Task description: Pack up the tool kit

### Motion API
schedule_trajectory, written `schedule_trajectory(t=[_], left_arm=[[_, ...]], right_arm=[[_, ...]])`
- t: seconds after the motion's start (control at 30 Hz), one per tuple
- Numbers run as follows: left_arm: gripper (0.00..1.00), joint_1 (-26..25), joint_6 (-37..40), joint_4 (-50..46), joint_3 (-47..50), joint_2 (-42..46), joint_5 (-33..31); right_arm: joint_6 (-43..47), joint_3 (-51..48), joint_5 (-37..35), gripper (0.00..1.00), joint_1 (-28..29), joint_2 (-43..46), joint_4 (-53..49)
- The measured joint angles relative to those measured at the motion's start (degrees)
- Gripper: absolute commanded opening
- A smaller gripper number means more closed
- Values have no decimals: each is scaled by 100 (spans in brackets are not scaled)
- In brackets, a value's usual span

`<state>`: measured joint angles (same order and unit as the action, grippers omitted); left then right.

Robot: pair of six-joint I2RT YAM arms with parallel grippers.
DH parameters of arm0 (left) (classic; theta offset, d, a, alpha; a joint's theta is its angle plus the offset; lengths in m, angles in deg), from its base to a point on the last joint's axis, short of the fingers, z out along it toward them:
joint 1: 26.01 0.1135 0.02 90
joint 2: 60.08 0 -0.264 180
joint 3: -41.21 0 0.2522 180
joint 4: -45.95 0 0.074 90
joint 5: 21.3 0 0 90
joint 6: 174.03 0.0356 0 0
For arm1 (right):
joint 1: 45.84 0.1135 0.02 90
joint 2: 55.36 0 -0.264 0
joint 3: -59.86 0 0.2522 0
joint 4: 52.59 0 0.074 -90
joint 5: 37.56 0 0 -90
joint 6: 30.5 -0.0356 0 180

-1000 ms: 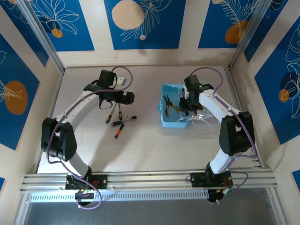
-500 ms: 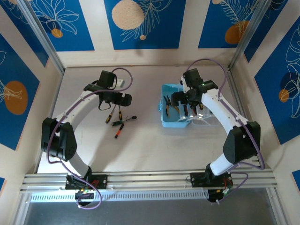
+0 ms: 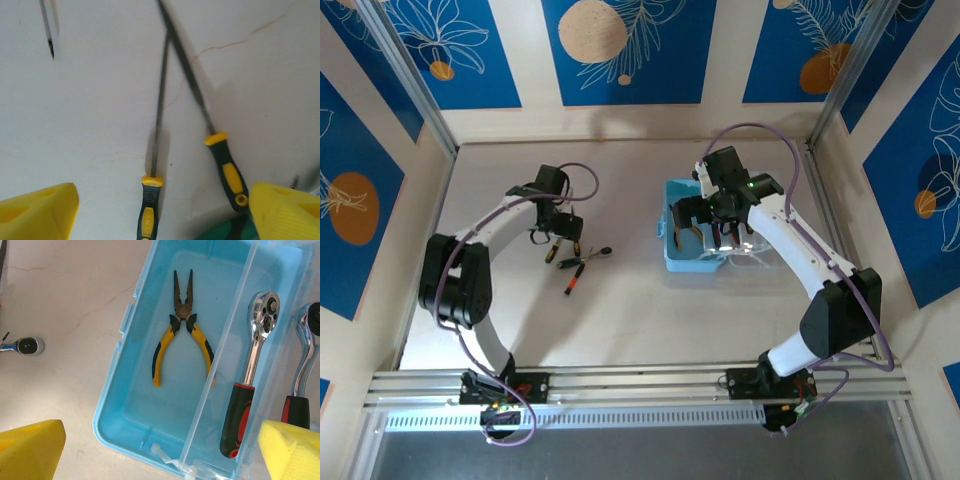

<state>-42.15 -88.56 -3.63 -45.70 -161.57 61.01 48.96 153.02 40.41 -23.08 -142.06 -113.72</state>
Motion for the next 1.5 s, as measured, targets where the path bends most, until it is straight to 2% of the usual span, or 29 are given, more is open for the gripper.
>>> schedule_trajectory(t=[0.23, 0.4, 0.7, 1.0, 1.33, 1.5], left_arm=[[62, 332, -140, 61, 63, -304, -9], [51, 356, -142, 68, 109, -529, 129], [37, 378, -140, 96, 260, -723, 459], [0, 391, -129, 87, 238, -721, 608], [0, 393, -131, 52, 238, -640, 649], [0, 396, -136, -55, 236, -127, 1014]], right_arm=[[0, 0, 4, 99, 7, -20, 0], [0, 0, 7, 99, 7, -22, 0], [4, 0, 4, 99, 7, -76, -4], [7, 22, 4, 99, 4, -76, -7], [4, 20, 96, 99, -81, -63, -2], [-4, -24, 339, 99, -210, 74, 59]])
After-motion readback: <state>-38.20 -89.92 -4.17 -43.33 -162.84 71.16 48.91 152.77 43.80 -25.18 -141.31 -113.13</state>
